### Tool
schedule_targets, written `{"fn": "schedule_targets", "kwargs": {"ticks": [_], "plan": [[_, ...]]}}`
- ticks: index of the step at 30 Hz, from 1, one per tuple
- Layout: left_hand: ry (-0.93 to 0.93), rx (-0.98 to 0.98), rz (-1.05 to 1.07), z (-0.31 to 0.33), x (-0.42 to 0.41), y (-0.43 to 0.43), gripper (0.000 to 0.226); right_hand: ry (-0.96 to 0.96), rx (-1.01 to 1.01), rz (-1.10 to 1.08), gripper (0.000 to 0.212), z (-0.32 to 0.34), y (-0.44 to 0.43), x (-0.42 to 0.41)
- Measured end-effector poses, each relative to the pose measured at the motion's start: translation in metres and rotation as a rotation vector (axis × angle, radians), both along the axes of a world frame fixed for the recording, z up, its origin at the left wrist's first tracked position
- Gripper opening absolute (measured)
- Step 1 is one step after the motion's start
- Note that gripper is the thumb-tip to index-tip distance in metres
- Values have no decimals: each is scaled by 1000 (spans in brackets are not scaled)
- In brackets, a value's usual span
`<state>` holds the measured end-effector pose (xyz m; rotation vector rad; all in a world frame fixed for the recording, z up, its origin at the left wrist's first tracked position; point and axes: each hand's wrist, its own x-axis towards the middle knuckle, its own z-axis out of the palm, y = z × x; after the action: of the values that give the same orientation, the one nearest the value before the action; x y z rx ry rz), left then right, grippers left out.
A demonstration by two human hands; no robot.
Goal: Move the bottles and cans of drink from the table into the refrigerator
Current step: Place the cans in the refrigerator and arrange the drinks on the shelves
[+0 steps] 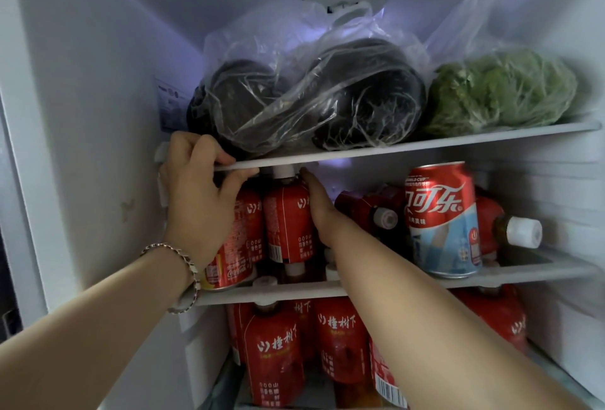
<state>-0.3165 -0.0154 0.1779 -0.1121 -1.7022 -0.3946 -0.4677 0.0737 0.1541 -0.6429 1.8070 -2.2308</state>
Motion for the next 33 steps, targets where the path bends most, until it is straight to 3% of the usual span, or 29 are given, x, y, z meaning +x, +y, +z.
{"fn": "schedule_targets", "kwargs": {"ticks": [5,7,8,11,14,17,20,22,25,28,33], "plan": [[1,-8,7,0,2,2,23,-28,1,-21,63,-1,2,17],[0,4,22,0,3,3,19,40,93,-200,72,-1,0,29],[5,1,32,0,3,3,18,116,155,-319,65,-2,2,39],[24,-16,47,0,2,3,18,520,328,-538,36,-10,25,81],[40,-17,39,2,0,0,19,955,436,-584,29,-27,61,117],[6,6,14,2,1,-1,20,1326,405,-875,29,-41,103,124],[-11,1,26,1,2,-1,19,1163,394,-1163,27,-53,136,110],[-8,-21,43,0,5,1,19,948,458,-1194,58,-58,147,102],[-20,-20,45,0,5,1,18,709,474,-1076,90,-55,151,100],[-34,-18,11,1,5,1,17,611,386,-988,94,-46,146,104],[-33,-16,14,3,7,1,16,647,340,-668,85,-38,106,128]]}}
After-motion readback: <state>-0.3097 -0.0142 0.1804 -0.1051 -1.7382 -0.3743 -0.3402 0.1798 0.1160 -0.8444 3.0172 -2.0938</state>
